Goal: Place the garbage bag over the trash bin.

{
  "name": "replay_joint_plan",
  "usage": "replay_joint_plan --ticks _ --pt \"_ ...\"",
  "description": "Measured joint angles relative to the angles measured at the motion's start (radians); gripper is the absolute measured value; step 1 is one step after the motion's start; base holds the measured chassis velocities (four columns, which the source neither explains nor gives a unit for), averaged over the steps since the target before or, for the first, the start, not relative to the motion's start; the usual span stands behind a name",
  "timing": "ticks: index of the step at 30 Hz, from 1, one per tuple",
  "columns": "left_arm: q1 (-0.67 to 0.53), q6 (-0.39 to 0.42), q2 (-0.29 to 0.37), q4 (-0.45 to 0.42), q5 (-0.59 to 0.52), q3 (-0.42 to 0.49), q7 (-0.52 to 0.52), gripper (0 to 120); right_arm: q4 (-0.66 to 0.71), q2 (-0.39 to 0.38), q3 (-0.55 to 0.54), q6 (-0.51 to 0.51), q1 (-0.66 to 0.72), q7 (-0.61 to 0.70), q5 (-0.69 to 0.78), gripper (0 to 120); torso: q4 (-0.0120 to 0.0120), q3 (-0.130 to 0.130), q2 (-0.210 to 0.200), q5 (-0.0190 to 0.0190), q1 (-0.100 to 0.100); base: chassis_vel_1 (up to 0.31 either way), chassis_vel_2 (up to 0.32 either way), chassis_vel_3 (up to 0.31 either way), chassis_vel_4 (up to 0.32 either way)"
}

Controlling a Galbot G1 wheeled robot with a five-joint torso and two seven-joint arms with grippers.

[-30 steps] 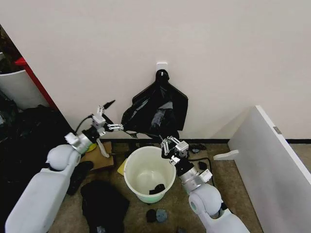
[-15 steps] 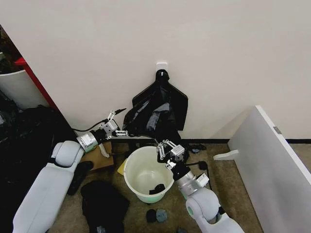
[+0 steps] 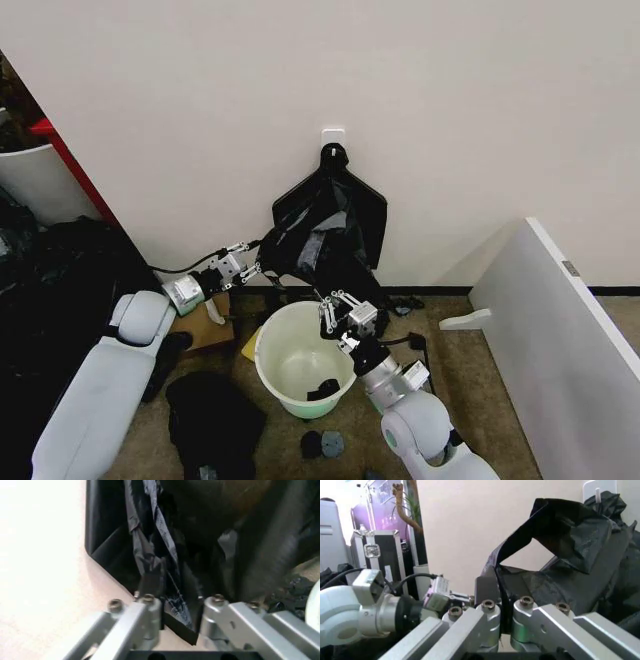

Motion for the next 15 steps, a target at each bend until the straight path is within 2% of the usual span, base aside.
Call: replay_joint_plan --ticks 4,9,15 --pt "-0.003 0.020 -0.011 -0.001 0.004 0.003 -0.004 0 0.009 -0.002 0.000 0.002 -0.008 -0.005 -0.001 0 0.0000 0.000 0.000 0.0000 0.000 0.000 0.000 0.000 0.000" --pt "0.000 0.039 -0.014 -0.002 -0.015 0.006 -0.041 0 0.014 -0.006 0.002 0.004 -0.011 -0.006 -0.001 0 -0.0001 0.000 0.000 0.0000 0.000 0.000 0.000 0.000 0.000" --pt "0.045 0.083 -0.013 -0.050 -0.247 0.036 -0.205 0 0.017 -0.022 0.003 0.009 -0.010 0.024 0.008 0 0.0001 0.000 0.000 0.0000 0.000 0.000 0.000 0.000 0.000"
